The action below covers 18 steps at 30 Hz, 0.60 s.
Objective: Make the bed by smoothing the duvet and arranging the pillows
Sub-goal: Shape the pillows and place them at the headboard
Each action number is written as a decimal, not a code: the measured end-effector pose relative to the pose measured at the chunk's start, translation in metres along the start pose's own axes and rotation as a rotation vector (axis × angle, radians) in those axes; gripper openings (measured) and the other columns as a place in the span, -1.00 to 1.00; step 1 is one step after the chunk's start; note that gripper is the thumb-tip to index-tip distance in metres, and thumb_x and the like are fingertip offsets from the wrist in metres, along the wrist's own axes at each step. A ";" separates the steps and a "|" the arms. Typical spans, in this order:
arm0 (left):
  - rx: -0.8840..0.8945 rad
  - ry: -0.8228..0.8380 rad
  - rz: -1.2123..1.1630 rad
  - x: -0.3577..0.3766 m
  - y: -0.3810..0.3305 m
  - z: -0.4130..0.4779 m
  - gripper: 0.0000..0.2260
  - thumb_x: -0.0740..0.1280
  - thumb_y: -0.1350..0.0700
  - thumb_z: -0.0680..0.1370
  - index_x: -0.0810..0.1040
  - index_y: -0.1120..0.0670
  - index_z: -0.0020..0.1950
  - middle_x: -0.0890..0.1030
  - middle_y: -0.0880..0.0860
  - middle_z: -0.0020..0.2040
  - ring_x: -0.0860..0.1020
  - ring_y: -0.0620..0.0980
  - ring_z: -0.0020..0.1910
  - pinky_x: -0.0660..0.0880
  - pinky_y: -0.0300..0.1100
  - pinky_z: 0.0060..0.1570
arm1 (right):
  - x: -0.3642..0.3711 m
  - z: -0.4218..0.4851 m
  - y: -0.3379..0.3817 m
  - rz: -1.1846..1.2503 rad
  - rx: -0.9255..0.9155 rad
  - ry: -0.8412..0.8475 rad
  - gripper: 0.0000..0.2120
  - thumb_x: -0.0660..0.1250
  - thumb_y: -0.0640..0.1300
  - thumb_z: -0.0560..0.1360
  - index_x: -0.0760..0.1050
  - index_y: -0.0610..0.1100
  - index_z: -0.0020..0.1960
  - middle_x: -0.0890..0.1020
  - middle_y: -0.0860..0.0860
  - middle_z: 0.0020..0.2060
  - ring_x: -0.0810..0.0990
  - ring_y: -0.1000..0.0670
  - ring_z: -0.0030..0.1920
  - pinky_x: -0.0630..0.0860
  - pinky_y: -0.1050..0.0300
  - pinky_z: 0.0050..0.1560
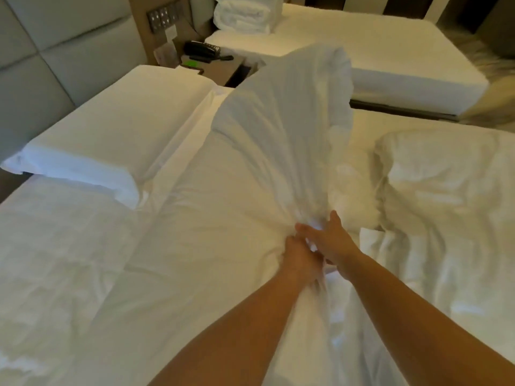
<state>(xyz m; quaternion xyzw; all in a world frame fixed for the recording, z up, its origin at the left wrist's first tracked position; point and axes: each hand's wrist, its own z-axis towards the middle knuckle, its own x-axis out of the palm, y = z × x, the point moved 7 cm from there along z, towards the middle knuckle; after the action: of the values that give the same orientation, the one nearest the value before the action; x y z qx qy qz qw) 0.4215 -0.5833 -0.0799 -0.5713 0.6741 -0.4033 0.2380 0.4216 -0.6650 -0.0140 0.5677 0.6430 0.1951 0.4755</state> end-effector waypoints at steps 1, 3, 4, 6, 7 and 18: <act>0.123 0.038 0.135 -0.003 -0.013 -0.013 -0.72 0.24 0.09 0.63 0.48 0.15 0.32 0.57 0.20 0.25 0.59 0.12 0.17 0.56 -0.03 0.19 | 0.001 0.003 -0.002 0.045 -0.008 0.001 0.02 0.49 0.06 0.52 -0.16 -0.07 0.67 0.32 -0.06 0.54 0.56 0.01 0.02 0.55 0.14 -0.02; 0.419 -0.025 0.459 -0.020 -0.022 -0.041 -0.64 0.35 0.09 0.51 0.49 0.07 0.30 0.55 0.10 0.25 0.59 0.05 0.17 0.56 0.02 0.22 | 0.004 0.009 -0.001 0.100 -0.021 -0.004 0.07 0.50 0.09 0.50 -0.23 -0.05 0.67 0.31 0.00 0.51 0.62 -0.03 0.11 0.63 0.09 0.05; 0.514 -0.084 0.563 -0.033 -0.022 -0.058 -0.60 0.36 0.07 0.48 0.49 0.03 0.32 0.51 0.03 0.27 0.55 -0.01 0.21 0.50 -0.01 0.28 | 0.005 0.015 0.000 0.076 -0.030 -0.030 0.13 0.50 0.16 0.47 -0.27 -0.04 0.66 0.26 -0.02 0.57 0.54 -0.11 0.33 0.56 -0.04 0.27; 0.754 -0.349 0.965 -0.057 -0.014 -0.091 -0.51 0.36 -0.09 0.45 0.48 -0.04 0.38 0.47 0.01 0.39 0.45 0.00 0.38 0.29 -0.01 0.39 | 0.007 0.029 0.005 0.050 -0.009 -0.086 0.18 0.48 0.29 0.43 -0.29 -0.07 0.66 0.21 -0.11 0.61 0.33 -0.21 0.52 0.36 -0.22 0.47; 0.695 -0.434 1.121 -0.069 -0.003 -0.102 -0.40 0.34 -0.22 0.42 0.47 -0.05 0.43 0.43 0.06 0.47 0.38 0.08 0.47 0.21 0.06 0.41 | 0.006 0.039 0.008 0.061 0.026 -0.130 0.18 0.44 0.34 0.43 -0.27 -0.10 0.66 0.22 -0.16 0.60 0.33 -0.25 0.52 0.34 -0.24 0.48; 0.584 -0.323 1.252 -0.030 0.036 -0.087 -0.27 -0.08 -0.49 0.56 -0.06 -0.20 0.66 -0.15 -0.01 0.68 -0.18 -0.01 0.65 -0.17 0.19 0.54 | -0.067 0.072 0.045 0.099 -0.120 -0.571 -0.40 0.15 0.24 0.65 0.46 -0.27 0.36 0.62 -0.19 0.20 0.58 -0.23 0.22 0.50 -0.06 0.27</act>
<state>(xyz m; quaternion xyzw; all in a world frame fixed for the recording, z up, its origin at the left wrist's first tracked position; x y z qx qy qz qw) 0.3402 -0.5303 -0.0646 -0.0419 0.6963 -0.2653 0.6656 0.4998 -0.7349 0.0138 0.6013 0.4419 0.0881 0.6599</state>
